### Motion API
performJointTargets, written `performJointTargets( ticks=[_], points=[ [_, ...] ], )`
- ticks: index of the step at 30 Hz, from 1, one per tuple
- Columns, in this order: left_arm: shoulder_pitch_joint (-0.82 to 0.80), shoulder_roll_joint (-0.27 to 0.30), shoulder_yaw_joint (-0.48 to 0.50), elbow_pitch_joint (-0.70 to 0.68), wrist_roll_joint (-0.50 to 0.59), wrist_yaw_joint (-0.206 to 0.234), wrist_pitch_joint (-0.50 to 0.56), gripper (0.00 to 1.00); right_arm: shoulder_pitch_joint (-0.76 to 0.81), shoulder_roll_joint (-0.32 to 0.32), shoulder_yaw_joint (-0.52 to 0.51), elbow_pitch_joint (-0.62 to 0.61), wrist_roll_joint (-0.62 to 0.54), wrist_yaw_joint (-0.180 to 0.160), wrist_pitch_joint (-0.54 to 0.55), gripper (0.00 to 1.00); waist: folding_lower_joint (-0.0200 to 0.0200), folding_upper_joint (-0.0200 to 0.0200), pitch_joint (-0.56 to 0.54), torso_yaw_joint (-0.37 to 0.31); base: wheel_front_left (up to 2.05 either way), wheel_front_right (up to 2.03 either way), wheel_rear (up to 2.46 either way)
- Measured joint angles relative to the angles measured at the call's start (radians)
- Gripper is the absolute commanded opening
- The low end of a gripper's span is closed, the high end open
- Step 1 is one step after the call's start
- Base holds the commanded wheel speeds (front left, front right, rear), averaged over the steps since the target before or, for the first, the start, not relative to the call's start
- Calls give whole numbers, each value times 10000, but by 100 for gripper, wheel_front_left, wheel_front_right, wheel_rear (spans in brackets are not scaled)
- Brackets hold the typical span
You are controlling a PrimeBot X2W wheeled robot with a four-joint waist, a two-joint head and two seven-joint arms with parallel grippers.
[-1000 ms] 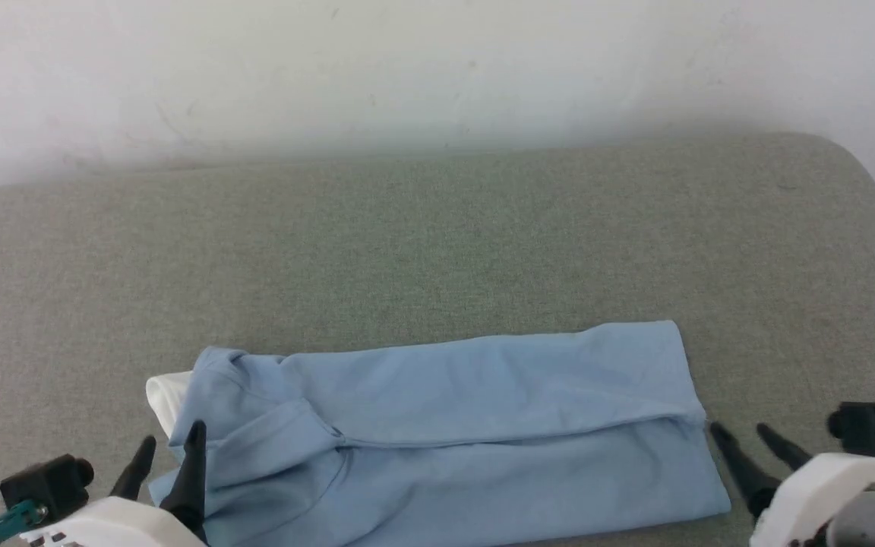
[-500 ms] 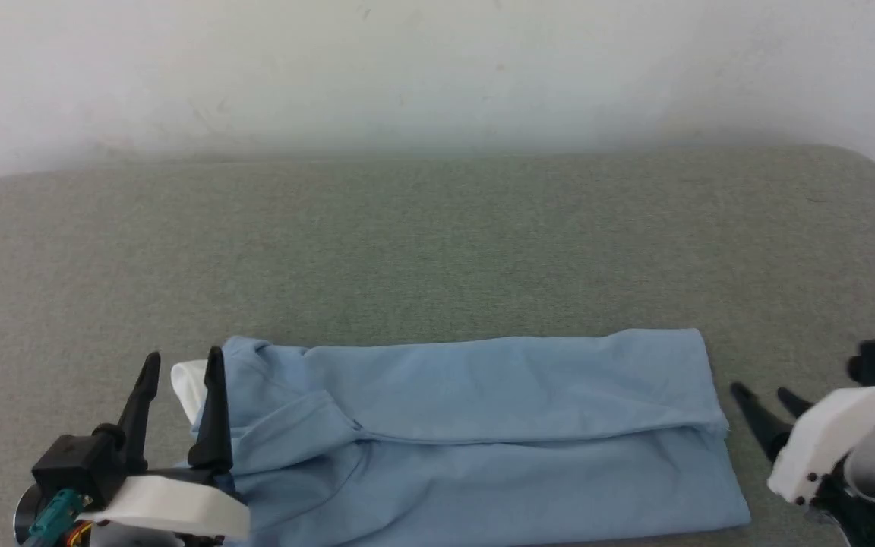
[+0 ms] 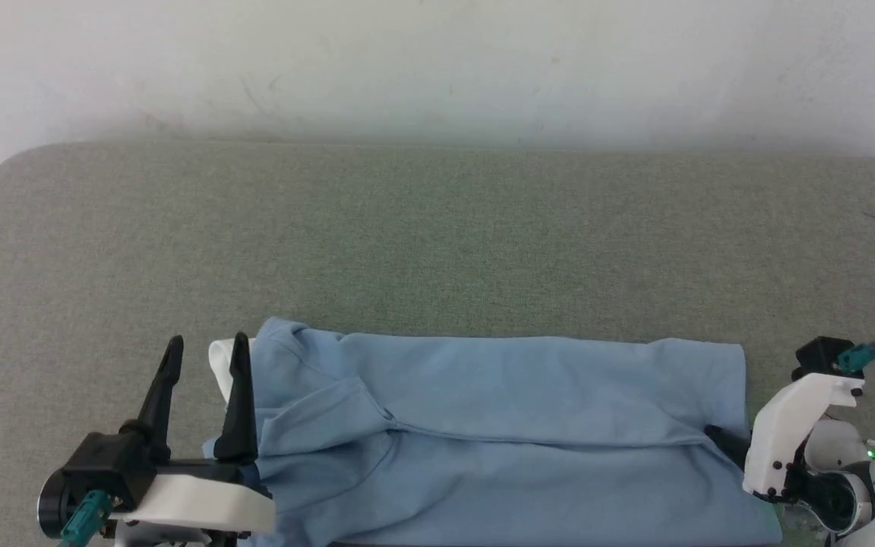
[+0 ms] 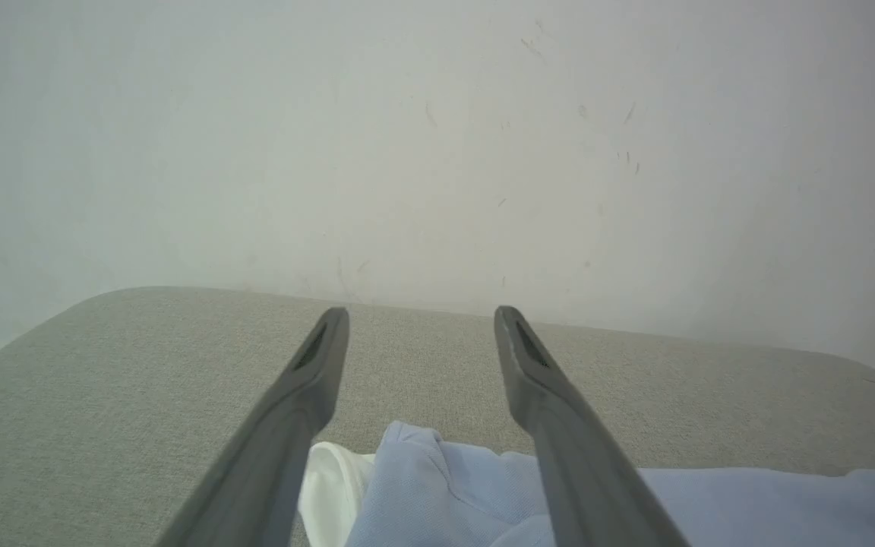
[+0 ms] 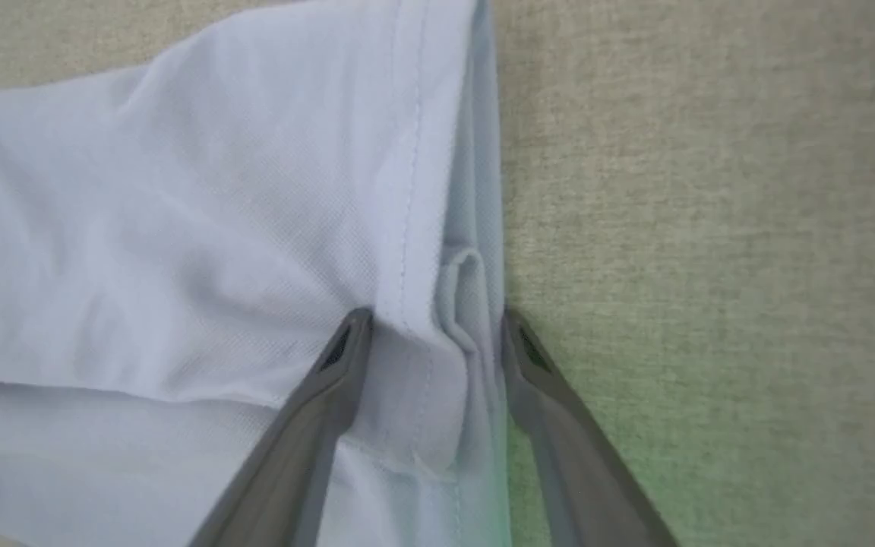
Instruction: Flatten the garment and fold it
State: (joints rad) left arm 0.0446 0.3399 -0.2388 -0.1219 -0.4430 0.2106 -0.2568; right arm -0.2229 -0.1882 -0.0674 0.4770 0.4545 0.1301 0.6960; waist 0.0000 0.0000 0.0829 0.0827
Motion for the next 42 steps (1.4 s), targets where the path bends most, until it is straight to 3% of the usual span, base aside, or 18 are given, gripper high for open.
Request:
performJointTargets(
  ticks=[1,5,10,16,20,27,30,36,42],
  points=[
    [3,-36,36,15,36,-36,0,100,-47,-48,109,23,69,-2,182,0,0,0,-18,-2,0,0,0],
    [116,-94,163,115,84,-86,0,100,-70,-10,523,-58,433,-2,387,0,0,0,-113,-82,0,0,0],
    [273,-105,238,184,128,-88,0,100,176,-128,813,-633,579,0,-176,0,0,0,-328,-201,0,0,0],
    [558,-63,255,224,222,-82,0,100,747,-748,686,-1707,602,13,-188,0,0,0,-578,-353,0,0,0],
    [635,-65,226,255,224,-71,0,100,1416,-1108,4,-2115,508,13,-21,0,0,0,-682,-460,0,0,0],
    [786,-67,111,320,226,-40,0,100,2051,-1363,-2092,-2594,56,13,173,0,-1,0,-822,-588,0,0,0],
    [812,-73,67,336,226,-29,12,100,2053,-1047,-2568,-3007,201,12,397,0,0,0,-854,-627,0,0,0],
    [809,-61,25,357,226,-12,29,100,1730,1005,-2320,-3875,2660,12,2096,0,0,0,-883,-637,0,0,0],
    [783,-54,-65,384,226,12,98,100,1517,1313,-997,-4128,4861,10,2679,0,0,0,-838,-503,0,0,0]
  ],
)
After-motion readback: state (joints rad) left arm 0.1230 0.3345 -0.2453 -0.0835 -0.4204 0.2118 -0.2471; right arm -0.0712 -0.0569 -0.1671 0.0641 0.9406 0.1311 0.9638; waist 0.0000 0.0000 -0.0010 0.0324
